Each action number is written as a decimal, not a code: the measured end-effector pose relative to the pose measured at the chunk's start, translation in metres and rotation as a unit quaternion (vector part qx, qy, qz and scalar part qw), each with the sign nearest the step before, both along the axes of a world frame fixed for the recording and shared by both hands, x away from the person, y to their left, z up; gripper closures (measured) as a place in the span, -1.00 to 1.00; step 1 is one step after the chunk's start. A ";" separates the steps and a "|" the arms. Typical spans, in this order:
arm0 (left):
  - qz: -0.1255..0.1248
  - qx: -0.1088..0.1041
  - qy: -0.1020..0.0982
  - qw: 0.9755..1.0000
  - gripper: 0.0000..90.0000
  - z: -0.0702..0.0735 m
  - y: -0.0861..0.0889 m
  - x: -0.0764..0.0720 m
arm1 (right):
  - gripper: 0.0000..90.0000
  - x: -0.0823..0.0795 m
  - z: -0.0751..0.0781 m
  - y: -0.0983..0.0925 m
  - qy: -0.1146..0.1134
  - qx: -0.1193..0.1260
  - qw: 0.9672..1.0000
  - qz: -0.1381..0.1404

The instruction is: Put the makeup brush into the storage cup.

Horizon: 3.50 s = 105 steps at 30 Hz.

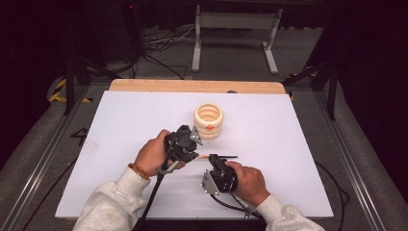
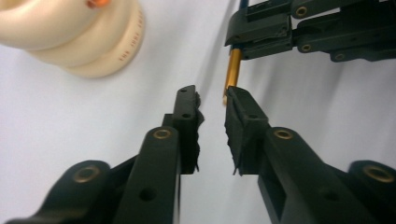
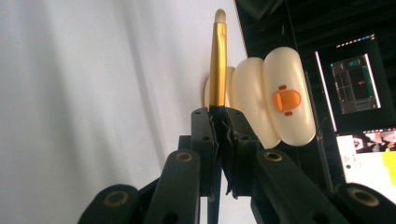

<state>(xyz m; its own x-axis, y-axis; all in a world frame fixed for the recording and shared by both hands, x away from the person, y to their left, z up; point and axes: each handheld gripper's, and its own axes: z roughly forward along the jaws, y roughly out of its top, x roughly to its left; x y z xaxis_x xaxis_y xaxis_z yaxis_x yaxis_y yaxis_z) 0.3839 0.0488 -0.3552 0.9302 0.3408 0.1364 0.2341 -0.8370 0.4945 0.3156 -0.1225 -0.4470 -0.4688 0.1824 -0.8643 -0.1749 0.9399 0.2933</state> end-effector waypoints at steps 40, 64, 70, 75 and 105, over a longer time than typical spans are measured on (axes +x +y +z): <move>0.153 -0.280 -0.184 0.930 -0.81 -0.074 0.162 -0.069 | 0.87 0.026 0.053 -0.077 0.177 0.318 0.931 0.017; 0.187 -0.338 -0.173 0.906 -0.91 -0.088 0.192 -0.078 | 0.87 0.051 0.079 -0.087 0.207 0.454 0.865 0.051; 0.187 -0.339 -0.175 0.905 -0.93 -0.088 0.193 -0.078 | 0.87 0.055 0.089 -0.083 0.202 0.462 0.861 0.062; 0.184 -0.338 -0.172 0.907 -0.92 -0.089 0.191 -0.077 | 0.87 0.061 0.099 -0.082 0.199 0.481 0.851 0.069; 0.189 -0.343 -0.174 0.903 -0.92 -0.089 0.195 -0.077 | 0.87 0.105 0.131 -0.059 0.177 0.524 0.828 0.087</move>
<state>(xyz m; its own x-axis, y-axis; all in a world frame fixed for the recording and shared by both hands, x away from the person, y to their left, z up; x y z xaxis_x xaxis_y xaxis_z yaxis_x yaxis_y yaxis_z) 0.3066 0.2438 -0.4442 0.6716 0.7402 0.0338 0.1696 -0.1980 0.9654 0.4201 -0.1814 -0.3163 -0.7569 0.6492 -0.0758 -0.0087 0.1059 0.9943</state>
